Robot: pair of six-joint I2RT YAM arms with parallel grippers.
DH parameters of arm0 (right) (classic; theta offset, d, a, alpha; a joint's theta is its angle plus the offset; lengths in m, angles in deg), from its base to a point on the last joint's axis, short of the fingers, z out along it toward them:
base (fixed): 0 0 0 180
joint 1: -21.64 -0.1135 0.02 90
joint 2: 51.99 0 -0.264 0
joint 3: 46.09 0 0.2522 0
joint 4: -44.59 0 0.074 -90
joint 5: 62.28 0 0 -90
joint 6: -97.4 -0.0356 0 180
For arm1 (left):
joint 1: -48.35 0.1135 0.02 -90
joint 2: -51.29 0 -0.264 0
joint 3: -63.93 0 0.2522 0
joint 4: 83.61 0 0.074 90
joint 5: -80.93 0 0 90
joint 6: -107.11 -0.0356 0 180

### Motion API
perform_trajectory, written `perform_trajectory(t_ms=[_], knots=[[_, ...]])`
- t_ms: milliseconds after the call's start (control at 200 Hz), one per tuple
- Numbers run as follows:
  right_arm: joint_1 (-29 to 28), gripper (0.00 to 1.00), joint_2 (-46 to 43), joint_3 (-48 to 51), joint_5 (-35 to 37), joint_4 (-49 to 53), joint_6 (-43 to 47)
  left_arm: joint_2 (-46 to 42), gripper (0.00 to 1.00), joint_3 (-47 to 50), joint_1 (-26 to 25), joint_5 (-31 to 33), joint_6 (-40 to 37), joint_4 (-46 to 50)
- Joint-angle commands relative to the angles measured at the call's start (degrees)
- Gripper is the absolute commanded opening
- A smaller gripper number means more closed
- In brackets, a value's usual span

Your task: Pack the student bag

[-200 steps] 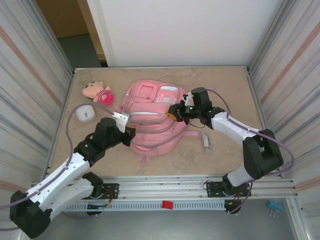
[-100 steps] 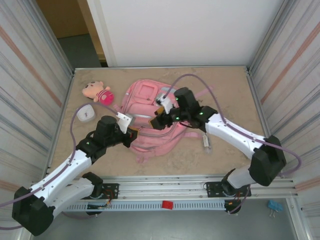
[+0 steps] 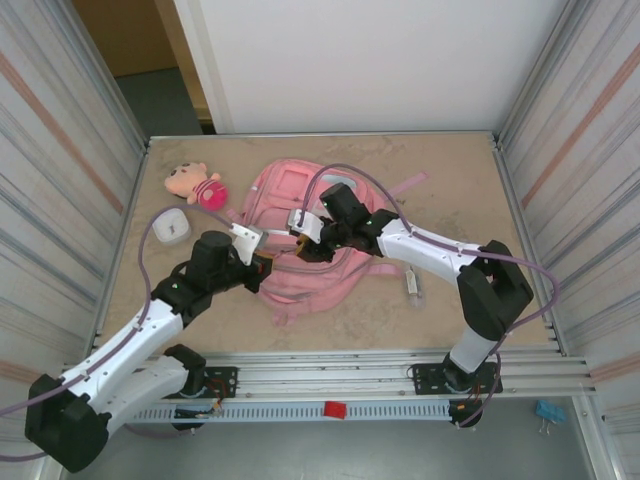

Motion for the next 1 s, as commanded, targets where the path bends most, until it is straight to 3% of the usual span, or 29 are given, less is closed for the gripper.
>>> perform_trajectory(t_ms=[0,90,436,496,551,621,737,877,992], knots=[[0.1,0.06,-2.7,-2.1,-0.7,2.4,5.2,1.6,0.00,-0.5,1.9,4.7,0.4,-0.5],[0.4,0.00,-5.8,-0.7,-3.7,3.1,7.6,3.4,0.00,-0.6,4.2,5.6,1.1,-0.7],[6.3,0.00,-12.5,0.7,-14.7,8.0,12.7,6.9,0.00,-3.0,13.8,9.2,-1.5,-0.6],[6.9,0.00,-13.2,0.7,-14.7,7.9,12.1,7.2,0.00,-3.8,15.5,6.7,-2.0,-0.8],[7.0,0.00,-13.3,0.5,-13.6,7.3,10.7,7.2,0.00,-4.7,15.8,0.8,-3.4,-1.0],[7.2,0.00,-13.1,0.3,-13.8,6.1,8.8,6.4,0.15,-5.1,15.5,-7.3,-2.6,-2.1],[7.6,0.00,-12.4,0.1,-13.6,3.9,4.3,3.0,0.31,-7.1,10.9,-8.2,3.8,2.0],[7.5,0.00,-11.7,0.2,-13.6,2.4,1.7,-2.0,0.43,-6.9,-2.3,4.6,11.9,4.3],[7.5,0.00,-11.2,-0.4,-14.4,2.5,1.0,0.0,0.47,-7.9,-8.9,12.7,18.9,6.0]])
